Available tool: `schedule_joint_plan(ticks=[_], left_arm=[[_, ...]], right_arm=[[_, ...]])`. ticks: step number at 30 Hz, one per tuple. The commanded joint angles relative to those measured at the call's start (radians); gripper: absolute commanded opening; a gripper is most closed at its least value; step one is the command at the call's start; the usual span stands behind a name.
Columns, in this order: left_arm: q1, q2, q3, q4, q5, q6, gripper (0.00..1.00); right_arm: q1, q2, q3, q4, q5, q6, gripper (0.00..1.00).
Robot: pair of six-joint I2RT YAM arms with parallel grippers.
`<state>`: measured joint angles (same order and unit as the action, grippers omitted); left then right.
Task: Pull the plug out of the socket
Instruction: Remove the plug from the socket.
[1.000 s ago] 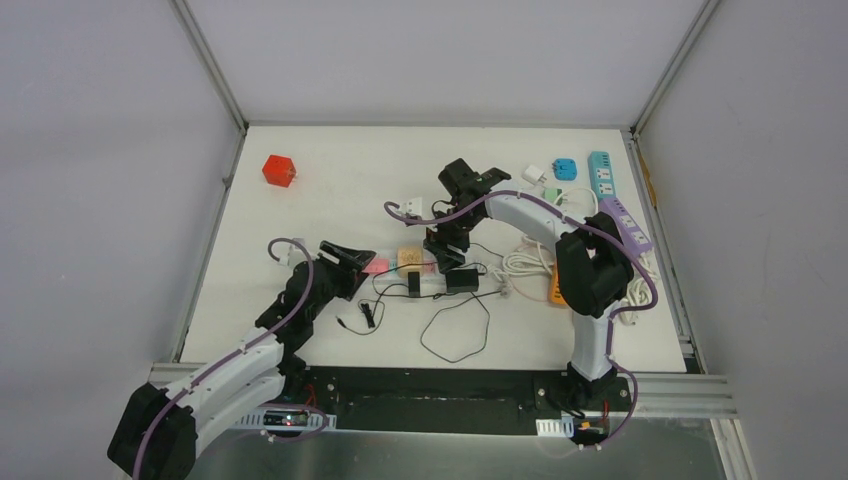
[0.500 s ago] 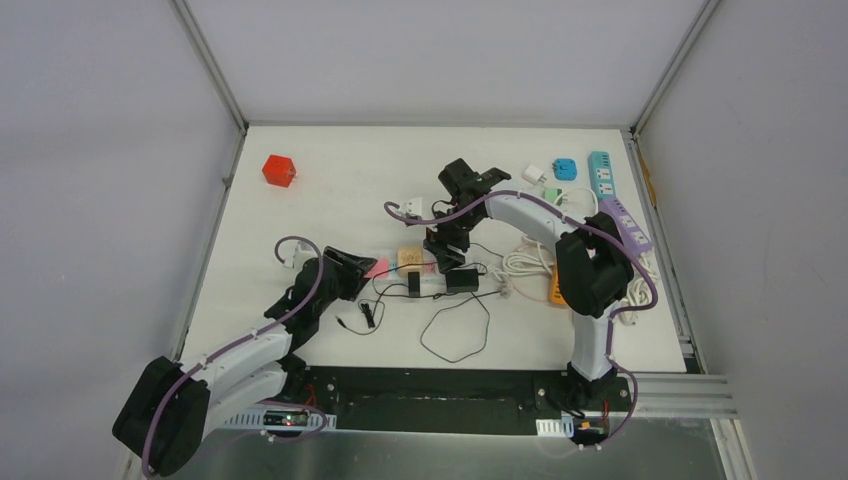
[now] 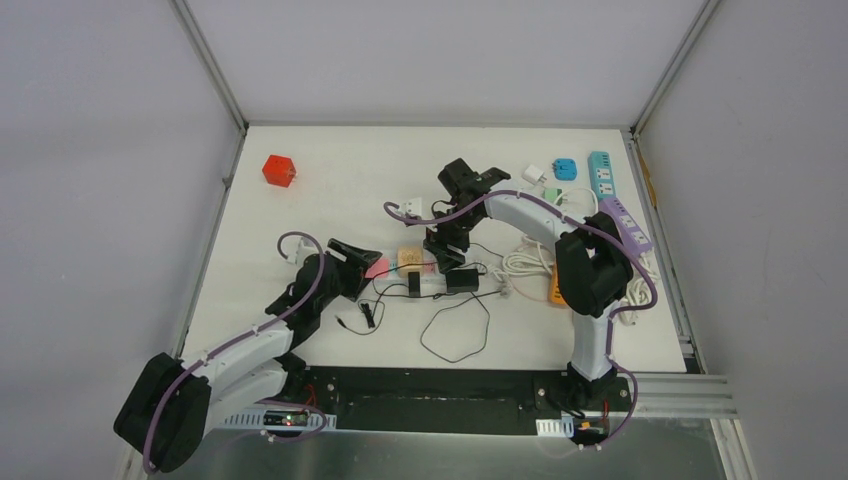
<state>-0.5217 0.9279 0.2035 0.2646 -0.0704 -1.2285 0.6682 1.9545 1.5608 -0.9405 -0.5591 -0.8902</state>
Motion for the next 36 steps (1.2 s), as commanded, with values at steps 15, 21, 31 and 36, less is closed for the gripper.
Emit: schedule_joint_plan(ticks=[15,21,31,36], left_arm=[[0.035,-0.086,0.128,-0.112,0.078,0.218,0.66],[0.067,-0.029,0.331,-0.381,0.154,0.592,0.71],[0.072,-0.008,0.457,-0.470,0.268,0.863,0.73],[0.072,-0.149,0.432,-0.466,0.210,1.002,0.74]], right_arm=[[0.000,0.014,0.022,-0.087,0.032,-0.030,0.33],[-0.002,0.016,0.024,-0.091,0.032,-0.033,0.34],[-0.028,0.006,0.031,-0.146,0.060,-0.104,0.49],[-0.033,0.003,0.018,-0.147,0.115,-0.166,0.51]])
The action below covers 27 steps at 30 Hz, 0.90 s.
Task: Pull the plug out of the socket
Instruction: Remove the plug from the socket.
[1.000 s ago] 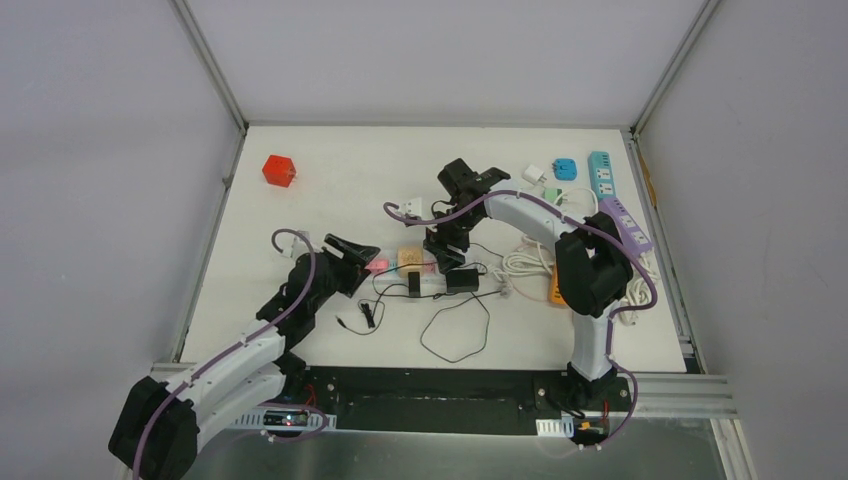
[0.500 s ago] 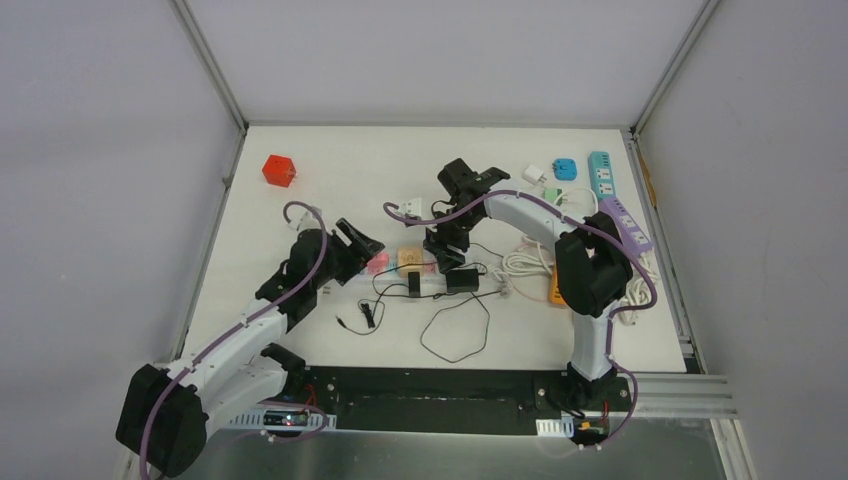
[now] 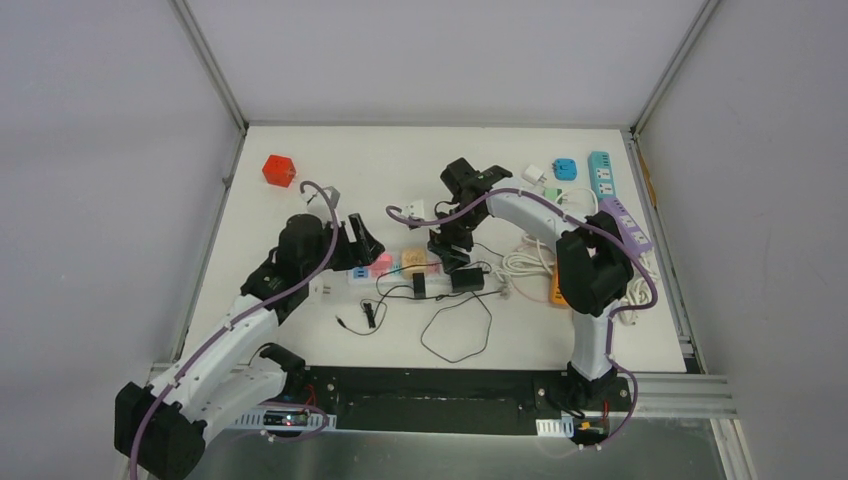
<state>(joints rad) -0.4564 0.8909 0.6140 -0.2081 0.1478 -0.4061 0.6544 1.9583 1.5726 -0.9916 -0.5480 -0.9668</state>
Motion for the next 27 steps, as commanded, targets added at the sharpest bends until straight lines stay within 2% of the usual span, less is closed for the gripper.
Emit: schedule_joint_plan(ticks=[1,6,11,16,22,27], left_arm=[[0.007,-0.142,0.012,0.017,-0.016,0.202,0.74],[0.007,-0.217,0.013,-0.016,0.033,0.351,0.77],[0.007,-0.172,0.077,-0.174,0.127,0.646,0.90],[0.008,-0.086,0.059,-0.184,0.357,0.929,0.91],[0.010,0.095,0.078,-0.157,0.489,1.052,0.86],[0.010,0.215,0.106,-0.117,0.532,1.121,0.84]], right_arm=[[-0.021,0.000,0.000,-0.095,0.115,-0.107,0.51],[-0.043,-0.013,-0.037,-0.094,0.133,-0.207,0.47],[-0.086,-0.043,-0.076,-0.096,0.096,-0.308,0.46],[-0.102,-0.050,-0.098,-0.097,0.072,-0.361,0.45],[-0.101,-0.041,-0.097,-0.098,0.057,-0.363,0.45],[-0.101,-0.037,-0.094,-0.102,0.044,-0.360,0.44]])
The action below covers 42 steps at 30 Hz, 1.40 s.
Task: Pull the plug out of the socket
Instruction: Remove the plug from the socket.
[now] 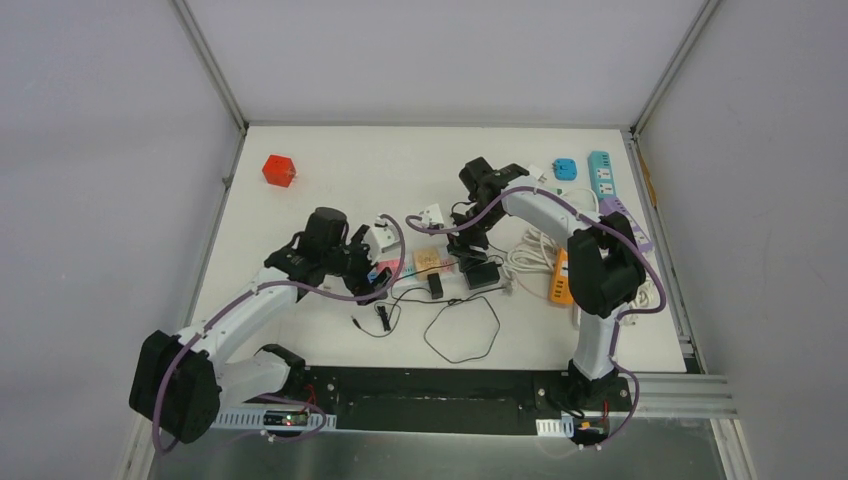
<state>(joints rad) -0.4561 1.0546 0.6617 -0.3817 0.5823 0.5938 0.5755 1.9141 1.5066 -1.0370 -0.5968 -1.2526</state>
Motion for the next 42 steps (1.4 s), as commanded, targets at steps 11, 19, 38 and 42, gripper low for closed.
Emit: schedule_joint_plan(ticks=[11,19,38,42], left_arm=[[0.013,0.155,0.056,0.159,0.094,0.229,0.70],[0.014,0.171,0.010,0.262,0.119,0.238,0.71],[0.011,0.277,0.053,0.156,0.201,0.402,0.05],[0.007,0.250,0.053,0.153,0.199,0.387,0.00]], right_arm=[[-0.022,-0.001,-0.025,-0.064,0.060,-0.071,0.43],[-0.017,0.001,-0.025,-0.065,0.045,-0.071,0.43],[-0.009,0.003,-0.031,-0.051,0.046,-0.061,0.41],[-0.009,0.003,-0.035,-0.043,0.054,-0.056,0.40]])
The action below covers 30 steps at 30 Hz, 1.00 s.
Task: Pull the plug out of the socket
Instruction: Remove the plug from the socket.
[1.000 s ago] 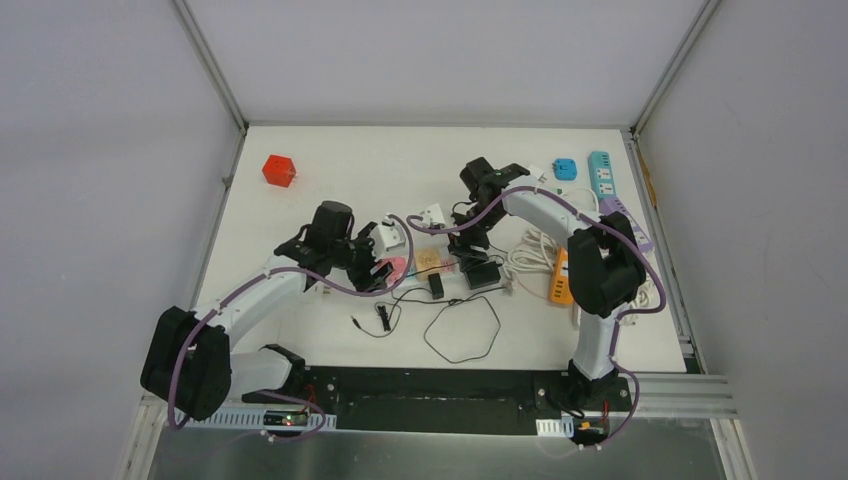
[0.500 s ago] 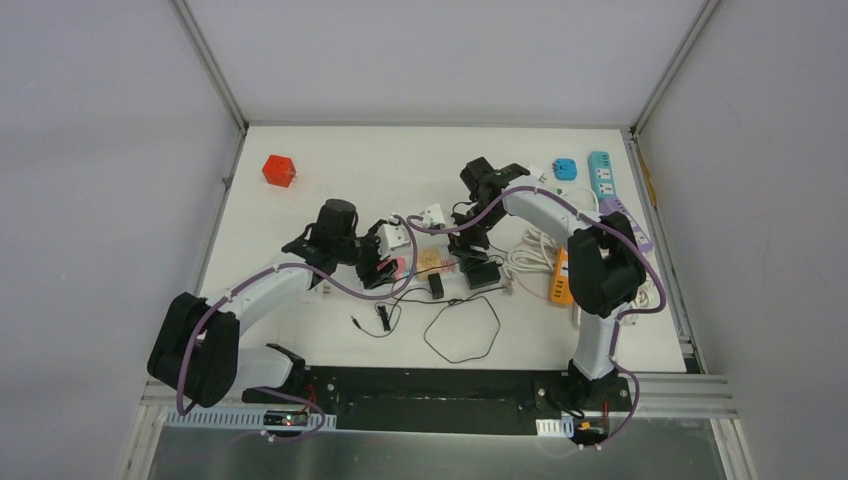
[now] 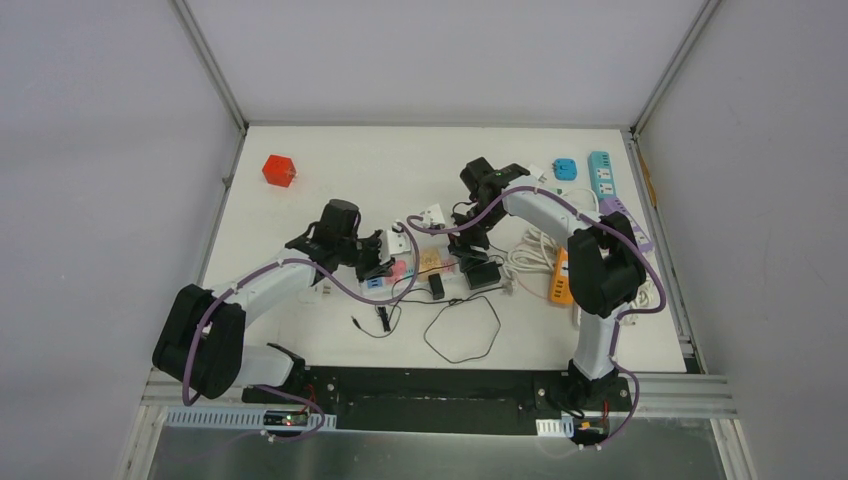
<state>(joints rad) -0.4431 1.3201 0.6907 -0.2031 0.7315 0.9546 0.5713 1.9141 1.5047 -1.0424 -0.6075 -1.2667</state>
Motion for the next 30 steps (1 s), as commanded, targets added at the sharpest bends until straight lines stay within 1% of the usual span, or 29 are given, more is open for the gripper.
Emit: schedule_joint_plan(ticks=[1,2,3,6,8,10,12,13,16,17,19,21,26,28,30], left_arm=[[-0.007,-0.024,0.027,-0.024,0.060,0.008,0.00],[-0.010,-0.029,0.031,-0.021,0.061,-0.021,0.00],[-0.013,-0.032,0.038,-0.011,0.056,-0.079,0.00],[-0.022,-0.024,0.044,0.089,0.011,-0.375,0.00],[-0.037,-0.022,0.029,0.117,-0.027,-0.455,0.00],[-0.070,-0.046,-0.019,0.165,-0.094,-0.471,0.00],[-0.110,-0.100,-0.069,0.198,-0.163,-0.433,0.00],[-0.126,-0.130,-0.104,0.229,-0.182,-0.396,0.00],[-0.168,-0.237,-0.203,0.283,-0.193,-0.217,0.00],[-0.169,-0.267,-0.228,0.302,-0.208,-0.205,0.00],[-0.169,-0.297,-0.241,0.305,-0.276,-0.248,0.00],[-0.169,-0.284,-0.202,0.277,-0.329,-0.373,0.00],[-0.164,-0.185,-0.080,0.226,-0.321,-0.595,0.00],[-0.164,-0.161,-0.071,0.230,-0.301,-0.616,0.00],[-0.187,-0.166,-0.091,0.236,-0.327,-0.564,0.00]], right_arm=[[-0.005,0.003,-0.034,-0.033,0.071,-0.038,0.40],[-0.005,0.002,-0.035,-0.028,0.074,-0.037,0.40],[-0.005,0.002,-0.036,-0.028,0.075,-0.036,0.40],[-0.005,-0.001,-0.037,-0.026,0.073,-0.036,0.39],[-0.005,-0.003,-0.041,-0.025,0.071,-0.035,0.39],[-0.005,-0.005,-0.042,-0.024,0.072,-0.034,0.39],[-0.005,-0.007,-0.047,-0.020,0.073,-0.034,0.39],[-0.005,-0.009,-0.047,-0.020,0.073,-0.033,0.39],[-0.005,-0.007,-0.047,-0.021,0.073,-0.033,0.39],[-0.004,-0.008,-0.047,-0.020,0.074,-0.033,0.39],[-0.005,-0.007,-0.047,-0.020,0.077,-0.033,0.39],[-0.005,-0.003,-0.047,-0.018,0.079,-0.031,0.39],[-0.005,-0.004,-0.051,-0.009,0.090,-0.027,0.39],[-0.006,-0.003,-0.053,-0.006,0.093,-0.025,0.39],[-0.005,-0.002,-0.054,-0.005,0.095,-0.025,0.39]])
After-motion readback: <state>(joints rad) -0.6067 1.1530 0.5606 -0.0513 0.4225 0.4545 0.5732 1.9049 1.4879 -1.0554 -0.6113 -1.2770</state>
